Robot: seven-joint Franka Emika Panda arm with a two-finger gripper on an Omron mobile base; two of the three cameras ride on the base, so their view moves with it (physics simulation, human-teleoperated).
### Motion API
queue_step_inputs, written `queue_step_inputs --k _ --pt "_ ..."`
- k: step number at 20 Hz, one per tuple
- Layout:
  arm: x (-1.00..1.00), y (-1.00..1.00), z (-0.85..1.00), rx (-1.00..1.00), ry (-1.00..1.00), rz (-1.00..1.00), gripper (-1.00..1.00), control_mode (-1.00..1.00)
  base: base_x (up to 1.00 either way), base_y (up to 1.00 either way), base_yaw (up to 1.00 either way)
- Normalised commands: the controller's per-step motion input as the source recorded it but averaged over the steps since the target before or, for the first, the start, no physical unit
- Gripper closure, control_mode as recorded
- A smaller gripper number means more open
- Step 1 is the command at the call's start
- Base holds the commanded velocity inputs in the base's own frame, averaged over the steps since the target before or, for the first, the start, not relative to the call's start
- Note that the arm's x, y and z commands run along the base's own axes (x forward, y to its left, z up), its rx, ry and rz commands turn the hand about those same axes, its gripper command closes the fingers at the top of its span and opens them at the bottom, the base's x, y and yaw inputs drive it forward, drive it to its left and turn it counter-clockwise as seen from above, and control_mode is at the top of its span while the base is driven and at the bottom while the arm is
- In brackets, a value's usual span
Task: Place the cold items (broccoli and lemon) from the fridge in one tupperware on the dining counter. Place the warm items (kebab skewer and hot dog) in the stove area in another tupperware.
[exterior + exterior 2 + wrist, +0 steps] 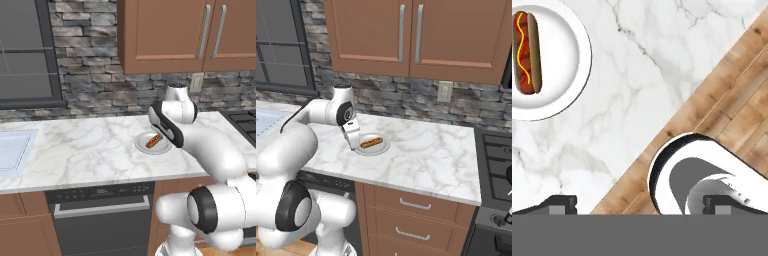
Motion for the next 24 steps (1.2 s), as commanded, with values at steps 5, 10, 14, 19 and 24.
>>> queue_step_inputs --k 5,10,14,19,24 --pt "1.00 0.00 -0.33 0.00 0.00 0.00 -1.00 -1.00 0.00 0.00 0.00" --pt "1.00 -0.07 -0.57 0.00 0.00 0.07 -1.00 -1.00 0.00 0.00 0.00" --pt "1.00 -0.15 -0.54 0.00 0.00 0.12 -1.00 -1.00 0.00 0.00 0.00" --pt "1.00 -0.06 -0.32 0.00 0.04 0.11 -1.00 -1.00 0.00 0.00 0.00" --pt "0.72 -0.05 -0.48 -0.01 0.07 0.02 -1.00 -1.00 0.00 0.00 0.00"
